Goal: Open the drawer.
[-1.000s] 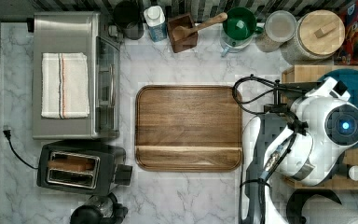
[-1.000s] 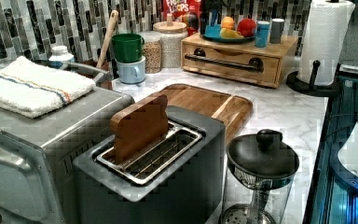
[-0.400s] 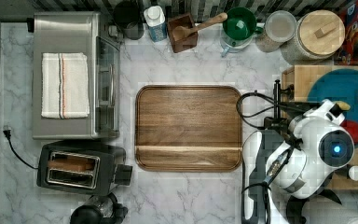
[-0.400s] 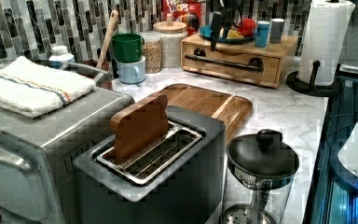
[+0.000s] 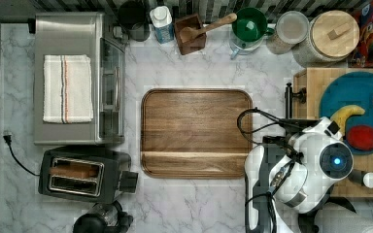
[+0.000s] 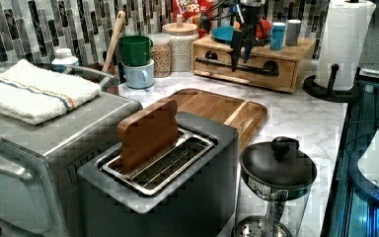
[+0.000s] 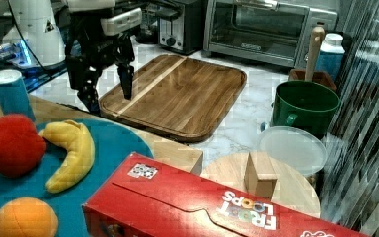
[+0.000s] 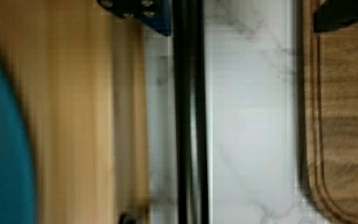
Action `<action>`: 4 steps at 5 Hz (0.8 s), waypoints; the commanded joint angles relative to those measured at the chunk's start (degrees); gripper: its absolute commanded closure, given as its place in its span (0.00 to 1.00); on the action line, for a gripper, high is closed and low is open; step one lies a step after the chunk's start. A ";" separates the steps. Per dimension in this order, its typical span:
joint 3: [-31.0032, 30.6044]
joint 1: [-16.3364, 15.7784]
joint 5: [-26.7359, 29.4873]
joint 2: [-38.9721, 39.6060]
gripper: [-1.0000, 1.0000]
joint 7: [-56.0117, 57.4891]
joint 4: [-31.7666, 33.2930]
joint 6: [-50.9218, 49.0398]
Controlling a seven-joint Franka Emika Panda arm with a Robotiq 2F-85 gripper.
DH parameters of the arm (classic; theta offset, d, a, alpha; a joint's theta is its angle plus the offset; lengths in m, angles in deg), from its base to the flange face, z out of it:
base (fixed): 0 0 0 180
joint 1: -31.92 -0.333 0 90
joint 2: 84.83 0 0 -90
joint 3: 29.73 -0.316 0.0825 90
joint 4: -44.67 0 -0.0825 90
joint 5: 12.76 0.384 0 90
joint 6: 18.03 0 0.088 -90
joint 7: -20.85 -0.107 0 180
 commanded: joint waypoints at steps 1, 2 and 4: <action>-1.96 -1.58 2.77 2.03 0.00 -0.68 -0.57 11.74; -2.79 -1.51 2.74 3.32 0.00 -1.28 -0.53 13.86; -2.79 -4.17 0.44 4.45 0.00 -8.50 -0.64 14.43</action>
